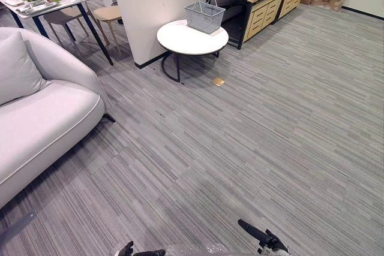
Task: Pick vegetable in the basket
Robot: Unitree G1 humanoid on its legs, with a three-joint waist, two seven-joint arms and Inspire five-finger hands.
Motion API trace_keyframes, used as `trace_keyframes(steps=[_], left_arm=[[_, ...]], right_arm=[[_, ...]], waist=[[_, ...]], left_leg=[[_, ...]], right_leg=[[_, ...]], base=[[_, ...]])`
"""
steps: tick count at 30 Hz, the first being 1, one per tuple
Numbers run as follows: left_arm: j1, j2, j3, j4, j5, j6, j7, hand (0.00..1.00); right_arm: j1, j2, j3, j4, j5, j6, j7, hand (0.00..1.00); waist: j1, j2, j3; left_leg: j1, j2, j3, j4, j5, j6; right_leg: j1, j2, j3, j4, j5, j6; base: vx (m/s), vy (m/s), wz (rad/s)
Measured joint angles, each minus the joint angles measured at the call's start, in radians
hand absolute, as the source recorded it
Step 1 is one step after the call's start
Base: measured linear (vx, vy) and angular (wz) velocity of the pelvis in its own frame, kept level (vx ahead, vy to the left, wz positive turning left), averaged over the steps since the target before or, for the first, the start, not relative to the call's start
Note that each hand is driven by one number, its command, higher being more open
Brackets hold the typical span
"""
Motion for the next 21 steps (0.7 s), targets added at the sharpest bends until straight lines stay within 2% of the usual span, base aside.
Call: trace_keyframes(steps=[8,21], left_arm=[[0.0,-0.002,0.01,0.0,-0.004,-0.001,0.0,1.0],[0.001,-0.002,0.01,0.0,-0.003,-0.002,-0.001,1.0]], right_arm=[[-0.001,0.0,-0.005,0.003,-0.076,0.001,0.0,1.0],[0.0,0.001,-0.039,0.018,-0.079,0.003,0.0,1.0]], waist=[[0.0,-0.002,0.001],[0.0,-0.003,0.002]], left_leg=[[0.003,-0.013,-0.002,0.0,0.001,0.0],[0.004,-0.015,0.001,-0.002,0.001,0.001]], right_leg=[[0.004,-0.013,-0.002,0.0,0.004,0.006],[0.003,-0.016,-0.002,-0.001,0.004,0.006]], base=[[0.0,0.0,0.0],[0.0,-0.003,0.0]])
